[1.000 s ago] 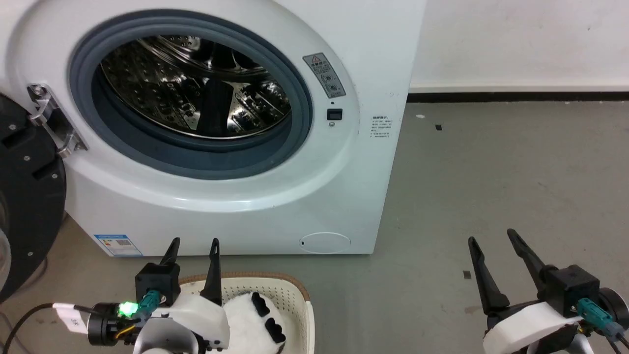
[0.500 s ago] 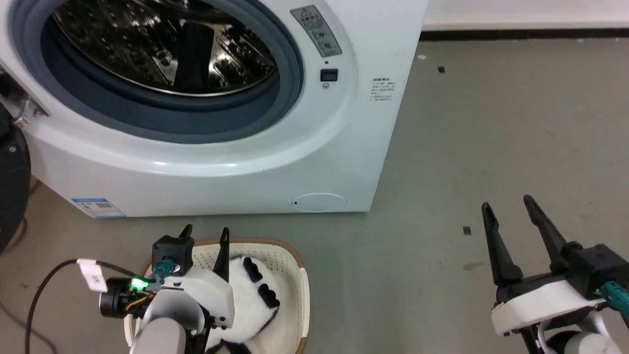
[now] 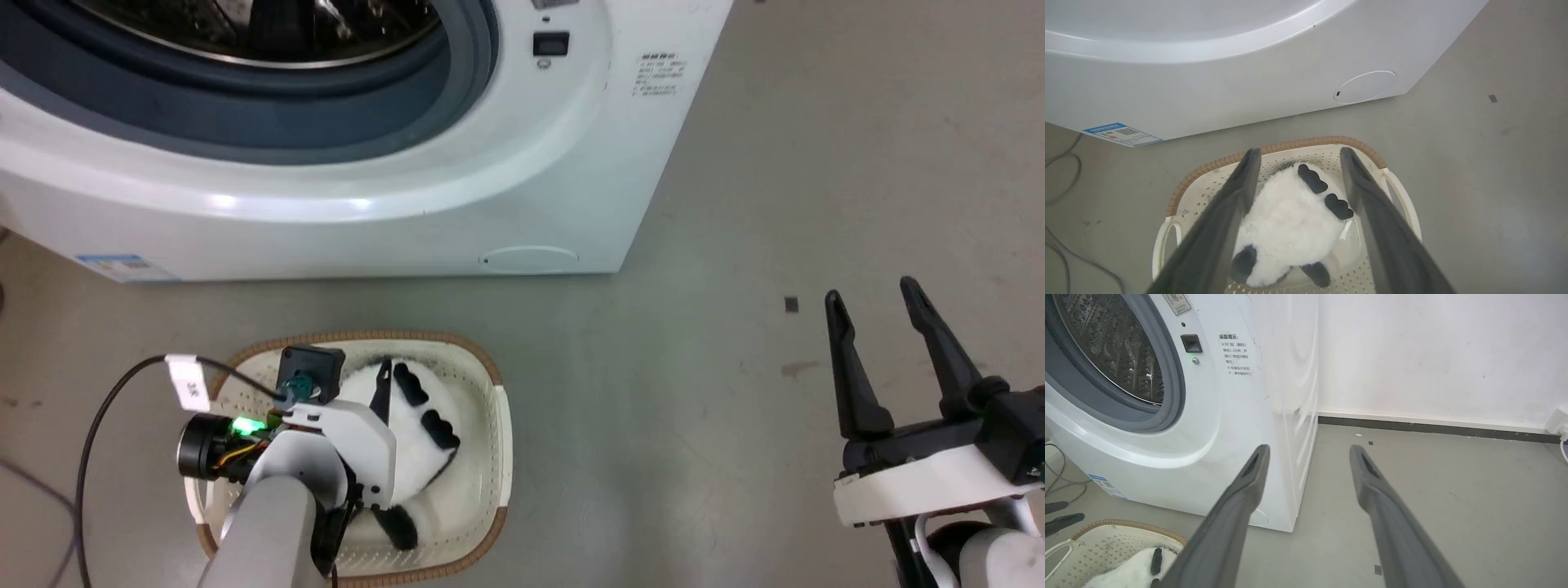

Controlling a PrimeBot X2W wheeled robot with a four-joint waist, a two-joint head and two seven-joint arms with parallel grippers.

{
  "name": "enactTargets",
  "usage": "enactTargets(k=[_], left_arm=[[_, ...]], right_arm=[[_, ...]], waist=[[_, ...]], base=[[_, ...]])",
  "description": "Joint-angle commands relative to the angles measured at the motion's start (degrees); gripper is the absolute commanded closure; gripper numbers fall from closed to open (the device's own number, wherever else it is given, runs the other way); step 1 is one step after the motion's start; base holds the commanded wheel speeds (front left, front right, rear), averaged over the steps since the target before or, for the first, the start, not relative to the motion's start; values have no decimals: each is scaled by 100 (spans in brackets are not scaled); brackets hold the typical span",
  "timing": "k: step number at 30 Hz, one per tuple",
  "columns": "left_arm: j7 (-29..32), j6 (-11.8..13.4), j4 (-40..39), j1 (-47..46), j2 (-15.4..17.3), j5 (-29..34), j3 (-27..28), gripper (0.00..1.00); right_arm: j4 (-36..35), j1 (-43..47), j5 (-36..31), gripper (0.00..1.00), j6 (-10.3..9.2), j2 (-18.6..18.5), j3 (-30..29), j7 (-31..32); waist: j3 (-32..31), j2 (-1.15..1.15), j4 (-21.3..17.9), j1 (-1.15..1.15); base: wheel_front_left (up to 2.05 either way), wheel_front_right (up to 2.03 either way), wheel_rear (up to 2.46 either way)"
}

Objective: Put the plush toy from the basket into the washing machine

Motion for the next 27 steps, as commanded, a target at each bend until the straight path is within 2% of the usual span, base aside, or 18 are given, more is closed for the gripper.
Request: enactTargets(k=[1, 14, 27], left_arm=[[85, -32, 201, -251, 58, 28, -64, 0], [493, -105, 969, -884, 215, 1, -367, 0], [699, -143, 1735, -1545, 206, -130, -607, 0]], right_arm=[[-98, -150, 49, 0, 1, -1, -30, -70], [-391, -326, 106, 0, 2, -1, -91, -225], [-666, -469, 152, 0, 2, -2, -198, -380]], waist=[[240, 0, 29, 0], [1011, 0, 29, 0], [1722, 0, 78, -1]], base=[[0, 0, 0], [0, 0, 0], [0, 0, 0]])
